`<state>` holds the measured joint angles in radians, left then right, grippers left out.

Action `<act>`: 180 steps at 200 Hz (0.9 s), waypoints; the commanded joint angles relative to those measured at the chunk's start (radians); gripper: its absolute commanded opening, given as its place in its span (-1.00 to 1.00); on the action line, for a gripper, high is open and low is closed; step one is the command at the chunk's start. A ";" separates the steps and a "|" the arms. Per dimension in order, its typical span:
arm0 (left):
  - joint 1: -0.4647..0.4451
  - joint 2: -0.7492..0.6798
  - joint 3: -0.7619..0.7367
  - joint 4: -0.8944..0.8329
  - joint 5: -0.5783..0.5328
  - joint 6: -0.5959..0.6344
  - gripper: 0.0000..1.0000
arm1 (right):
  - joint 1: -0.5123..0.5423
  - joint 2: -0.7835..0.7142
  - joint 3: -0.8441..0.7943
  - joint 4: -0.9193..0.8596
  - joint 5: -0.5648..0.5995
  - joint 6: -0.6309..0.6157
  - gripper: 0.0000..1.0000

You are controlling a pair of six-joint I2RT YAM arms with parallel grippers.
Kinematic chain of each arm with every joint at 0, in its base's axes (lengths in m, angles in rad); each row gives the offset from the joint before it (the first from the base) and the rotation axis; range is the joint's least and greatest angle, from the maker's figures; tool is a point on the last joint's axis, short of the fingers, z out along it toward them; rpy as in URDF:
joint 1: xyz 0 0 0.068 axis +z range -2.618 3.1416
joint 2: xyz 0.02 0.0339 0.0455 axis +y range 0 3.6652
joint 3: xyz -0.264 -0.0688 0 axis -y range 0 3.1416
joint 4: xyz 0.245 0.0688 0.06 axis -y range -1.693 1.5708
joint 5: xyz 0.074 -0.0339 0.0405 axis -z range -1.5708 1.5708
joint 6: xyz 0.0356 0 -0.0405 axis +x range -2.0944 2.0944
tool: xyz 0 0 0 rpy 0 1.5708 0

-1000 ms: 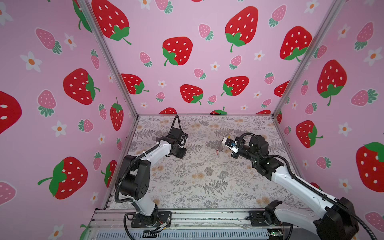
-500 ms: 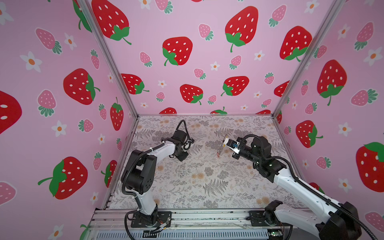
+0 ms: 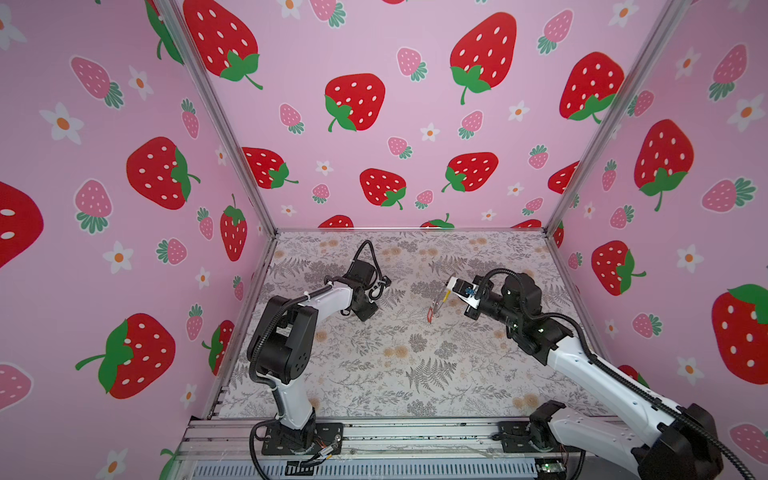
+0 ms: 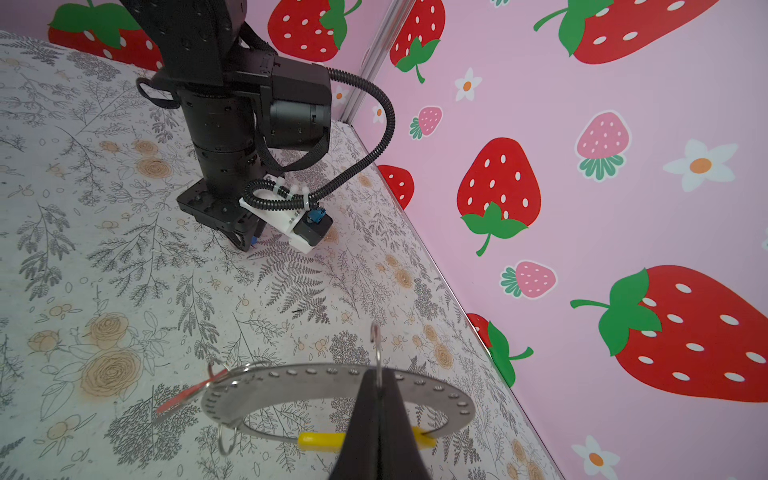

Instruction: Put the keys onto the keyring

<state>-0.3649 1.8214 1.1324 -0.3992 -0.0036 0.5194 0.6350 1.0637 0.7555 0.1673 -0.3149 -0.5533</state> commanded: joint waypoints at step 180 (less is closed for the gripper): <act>-0.003 0.044 0.017 0.007 -0.018 0.006 -0.54 | 0.005 0.013 0.027 0.004 -0.012 -0.010 -0.95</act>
<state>-0.3649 1.8503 1.1320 -0.3775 -0.0189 0.5186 0.6350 1.0756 0.7563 0.1589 -0.3149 -0.5533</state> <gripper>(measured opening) 0.238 0.039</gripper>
